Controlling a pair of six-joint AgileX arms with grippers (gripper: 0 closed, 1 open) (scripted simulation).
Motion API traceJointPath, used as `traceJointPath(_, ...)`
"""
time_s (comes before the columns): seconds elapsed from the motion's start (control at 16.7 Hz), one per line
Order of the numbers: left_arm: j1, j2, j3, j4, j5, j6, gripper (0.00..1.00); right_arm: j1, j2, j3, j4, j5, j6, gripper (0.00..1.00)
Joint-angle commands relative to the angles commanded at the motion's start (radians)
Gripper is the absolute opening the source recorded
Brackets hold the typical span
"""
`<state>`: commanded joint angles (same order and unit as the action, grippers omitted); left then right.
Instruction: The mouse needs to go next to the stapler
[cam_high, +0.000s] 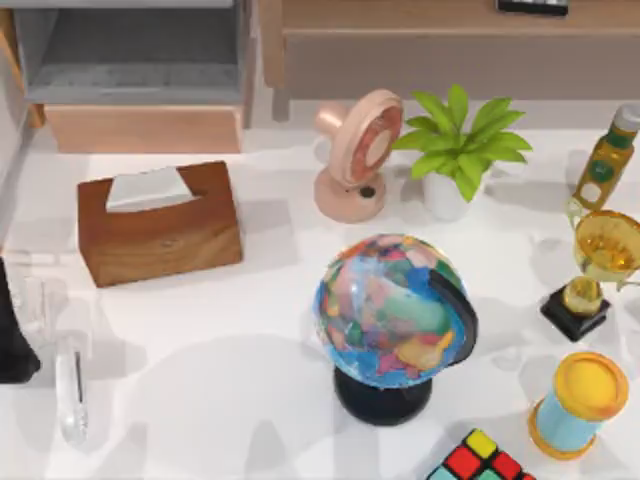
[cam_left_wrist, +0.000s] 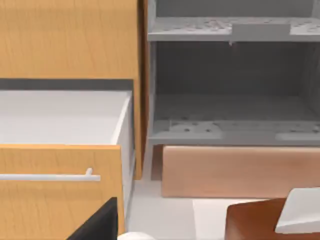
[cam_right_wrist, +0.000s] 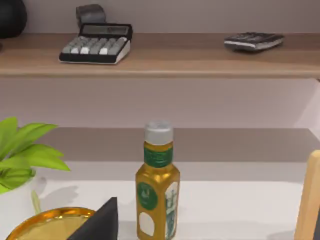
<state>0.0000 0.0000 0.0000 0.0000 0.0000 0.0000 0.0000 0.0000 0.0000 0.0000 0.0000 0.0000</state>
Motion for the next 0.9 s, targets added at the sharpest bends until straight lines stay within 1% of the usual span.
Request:
traceJointPath(0.24, 0.001, 0.03, 0.029, -0.018, 0.003, 0.009, 1.0, 0.0, 0.0, 0.0, 0.0, 0.0, 0.0, 1.0)
traceJointPath(0.42, 0.013, 0.152, 0.149, -0.094, 0.013, 0.044, 1.0, 0.0, 0.0, 0.0, 0.0, 0.0, 0.0, 1.0)
traceJointPath(0.54, 0.026, 0.287, 0.282, -0.172, 0.021, 0.079, 1.0, 0.0, 0.0, 0.0, 0.0, 0.0, 0.0, 1.0)
traceJointPath(0.66, 0.046, 0.462, 0.455, -0.268, 0.028, 0.121, 1.0, 0.0, 0.0, 0.0, 0.0, 0.0, 0.0, 1.0)
traceJointPath(0.9, 0.101, 0.9, 0.885, -0.495, 0.041, 0.218, 1.0, 0.0, 0.0, 0.0, 0.0, 0.0, 0.0, 1.0)
